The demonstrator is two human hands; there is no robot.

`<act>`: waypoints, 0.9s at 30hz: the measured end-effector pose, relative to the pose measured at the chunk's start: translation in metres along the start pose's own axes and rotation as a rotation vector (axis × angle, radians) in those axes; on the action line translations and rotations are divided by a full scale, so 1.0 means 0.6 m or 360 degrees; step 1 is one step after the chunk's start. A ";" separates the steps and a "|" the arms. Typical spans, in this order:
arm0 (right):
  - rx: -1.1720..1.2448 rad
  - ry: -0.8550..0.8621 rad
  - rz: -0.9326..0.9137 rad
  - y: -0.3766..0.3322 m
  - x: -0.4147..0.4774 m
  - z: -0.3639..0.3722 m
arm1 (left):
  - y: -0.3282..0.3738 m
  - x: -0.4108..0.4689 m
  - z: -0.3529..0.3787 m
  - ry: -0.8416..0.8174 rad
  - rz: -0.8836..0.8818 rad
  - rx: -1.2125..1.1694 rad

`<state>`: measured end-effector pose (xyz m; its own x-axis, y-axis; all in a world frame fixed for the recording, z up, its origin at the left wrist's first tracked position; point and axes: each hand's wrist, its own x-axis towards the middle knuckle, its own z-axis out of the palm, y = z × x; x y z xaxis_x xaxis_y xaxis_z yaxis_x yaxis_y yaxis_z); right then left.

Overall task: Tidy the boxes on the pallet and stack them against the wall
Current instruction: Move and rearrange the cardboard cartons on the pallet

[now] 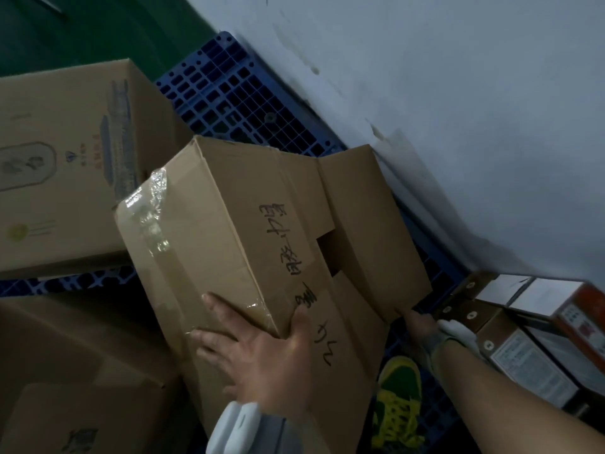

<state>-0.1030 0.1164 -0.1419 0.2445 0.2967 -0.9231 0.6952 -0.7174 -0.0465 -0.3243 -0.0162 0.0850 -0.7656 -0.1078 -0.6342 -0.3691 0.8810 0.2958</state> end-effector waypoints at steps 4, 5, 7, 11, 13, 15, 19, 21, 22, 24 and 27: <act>0.0641 -0.0174 0.0065 0.002 0.021 0.020 | -0.005 0.003 0.000 -0.0033 0.0009 -0.0007; 0.0767 -0.0165 0.0079 -0.002 0.007 0.027 | -0.006 0.001 -0.002 -0.0023 0.0010 -0.0009; 0.1032 -0.0159 0.0085 -0.004 -0.024 0.041 | -0.002 -0.004 -0.003 -0.0003 0.0028 -0.0018; 0.1221 -0.0278 -0.0010 0.005 -0.072 0.045 | 0.003 -0.016 -0.011 -0.0015 0.0018 0.0014; 0.1242 -0.0297 -0.0035 0.000 -0.084 0.030 | 0.005 -0.020 -0.016 -0.0054 0.0060 0.0005; 0.1290 -0.0287 0.0016 0.000 -0.092 0.015 | 0.005 -0.022 -0.023 -0.0086 0.0092 0.0000; 0.1223 -0.0271 0.0052 -0.008 -0.118 0.008 | 0.000 -0.025 -0.047 -0.0144 0.0164 -0.0019; 0.1209 -0.0211 0.0049 -0.010 -0.122 -0.001 | -0.003 -0.026 -0.055 -0.0197 0.0188 -0.0034; 0.1241 -0.0208 0.0061 -0.005 -0.122 -0.006 | -0.002 -0.027 -0.057 -0.0213 0.0186 -0.0037; 0.1322 -0.0197 0.0025 0.004 -0.133 -0.018 | 0.007 -0.029 -0.065 -0.0226 0.0162 -0.0045; 0.1286 -0.0150 -0.0021 0.003 -0.183 -0.031 | 0.031 -0.033 -0.082 -0.0217 0.0108 -0.0035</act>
<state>-0.1161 0.0939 -0.0333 0.1567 0.2795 -0.9473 -0.0141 -0.9584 -0.2851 -0.3421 -0.0207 0.1381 -0.7112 0.0167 -0.7028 -0.3313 0.8738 0.3560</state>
